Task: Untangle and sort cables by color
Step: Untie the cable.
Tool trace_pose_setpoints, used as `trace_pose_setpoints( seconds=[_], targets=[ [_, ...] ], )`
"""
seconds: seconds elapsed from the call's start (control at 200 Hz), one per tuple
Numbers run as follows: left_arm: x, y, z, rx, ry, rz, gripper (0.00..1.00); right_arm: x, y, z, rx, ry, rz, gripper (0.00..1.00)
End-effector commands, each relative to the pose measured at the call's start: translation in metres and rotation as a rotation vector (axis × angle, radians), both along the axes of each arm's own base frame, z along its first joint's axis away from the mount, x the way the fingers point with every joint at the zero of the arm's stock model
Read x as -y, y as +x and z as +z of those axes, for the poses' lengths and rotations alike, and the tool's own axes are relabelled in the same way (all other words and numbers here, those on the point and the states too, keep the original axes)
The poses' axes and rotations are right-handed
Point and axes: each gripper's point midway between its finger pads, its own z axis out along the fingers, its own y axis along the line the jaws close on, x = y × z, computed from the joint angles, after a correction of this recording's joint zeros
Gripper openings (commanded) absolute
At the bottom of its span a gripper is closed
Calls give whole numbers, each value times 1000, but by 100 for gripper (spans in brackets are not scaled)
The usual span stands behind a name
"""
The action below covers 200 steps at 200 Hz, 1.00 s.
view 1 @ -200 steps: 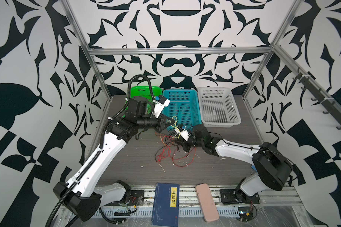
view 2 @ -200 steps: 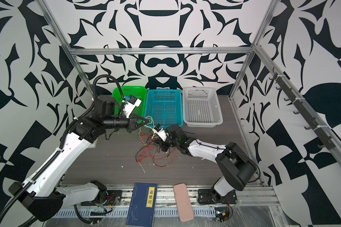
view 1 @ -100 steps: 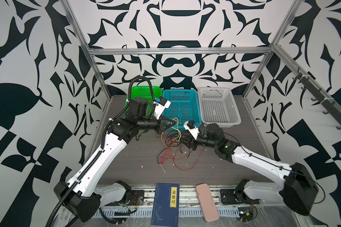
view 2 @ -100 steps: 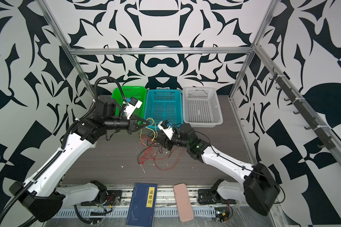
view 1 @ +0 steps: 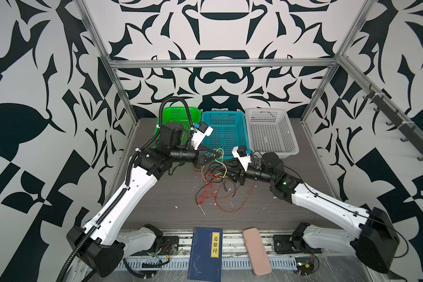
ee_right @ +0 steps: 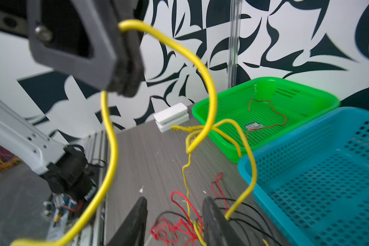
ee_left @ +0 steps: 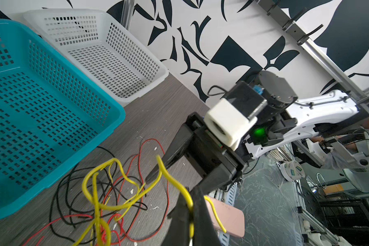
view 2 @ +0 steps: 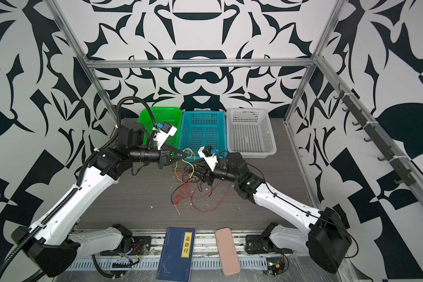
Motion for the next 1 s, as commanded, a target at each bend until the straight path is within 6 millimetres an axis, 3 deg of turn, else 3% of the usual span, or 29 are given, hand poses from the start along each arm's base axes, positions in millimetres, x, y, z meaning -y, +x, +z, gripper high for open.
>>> trace_pose_setpoints(
  seconds=[0.0,0.295,0.615,0.995],
  targets=[
    [0,-7,12,23,-42,-27,0,-16,-5,29,9,178,18,48],
    [0,-8,13,25,-44,-28,0,-31,30,13,61,204,-166,51],
    [1,-7,14,25,-54,-29,0,-52,57,5,102,240,-202,52],
    [3,-4,16,11,-74,-16,0,-82,42,16,148,304,-160,52]
  ],
)
